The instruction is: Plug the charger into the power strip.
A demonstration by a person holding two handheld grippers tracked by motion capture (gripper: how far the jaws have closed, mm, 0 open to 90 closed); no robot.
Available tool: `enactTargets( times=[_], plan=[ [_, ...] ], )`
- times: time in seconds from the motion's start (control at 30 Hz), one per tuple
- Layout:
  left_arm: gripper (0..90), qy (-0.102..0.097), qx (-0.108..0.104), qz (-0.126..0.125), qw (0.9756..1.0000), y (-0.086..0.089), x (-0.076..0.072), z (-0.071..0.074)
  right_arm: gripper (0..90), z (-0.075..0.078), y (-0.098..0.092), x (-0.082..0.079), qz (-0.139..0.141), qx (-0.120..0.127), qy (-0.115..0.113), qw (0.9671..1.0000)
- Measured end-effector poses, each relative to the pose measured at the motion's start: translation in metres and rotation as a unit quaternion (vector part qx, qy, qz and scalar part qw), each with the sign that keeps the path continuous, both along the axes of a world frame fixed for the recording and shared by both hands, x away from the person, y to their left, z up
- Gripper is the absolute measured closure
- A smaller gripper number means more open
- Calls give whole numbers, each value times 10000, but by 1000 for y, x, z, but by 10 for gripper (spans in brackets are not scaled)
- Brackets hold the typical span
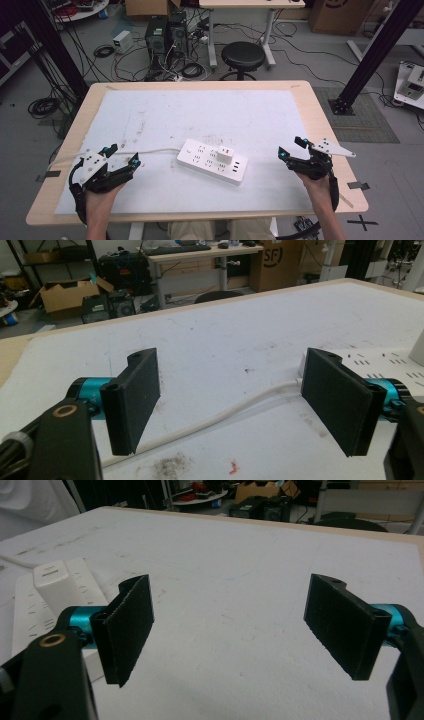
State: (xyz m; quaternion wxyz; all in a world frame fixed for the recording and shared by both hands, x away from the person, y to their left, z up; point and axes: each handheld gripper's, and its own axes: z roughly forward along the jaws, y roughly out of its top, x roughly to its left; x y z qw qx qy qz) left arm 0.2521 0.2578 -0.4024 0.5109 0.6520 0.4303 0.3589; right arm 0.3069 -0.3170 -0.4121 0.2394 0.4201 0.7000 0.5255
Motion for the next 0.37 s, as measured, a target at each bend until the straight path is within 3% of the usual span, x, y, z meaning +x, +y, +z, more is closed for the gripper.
enactTargets(
  times=[0.37],
  plan=[
    [236,14,-18,37,10000,2,0,-2,195,-3,3,5,14,-77,114,9999]
  ],
)
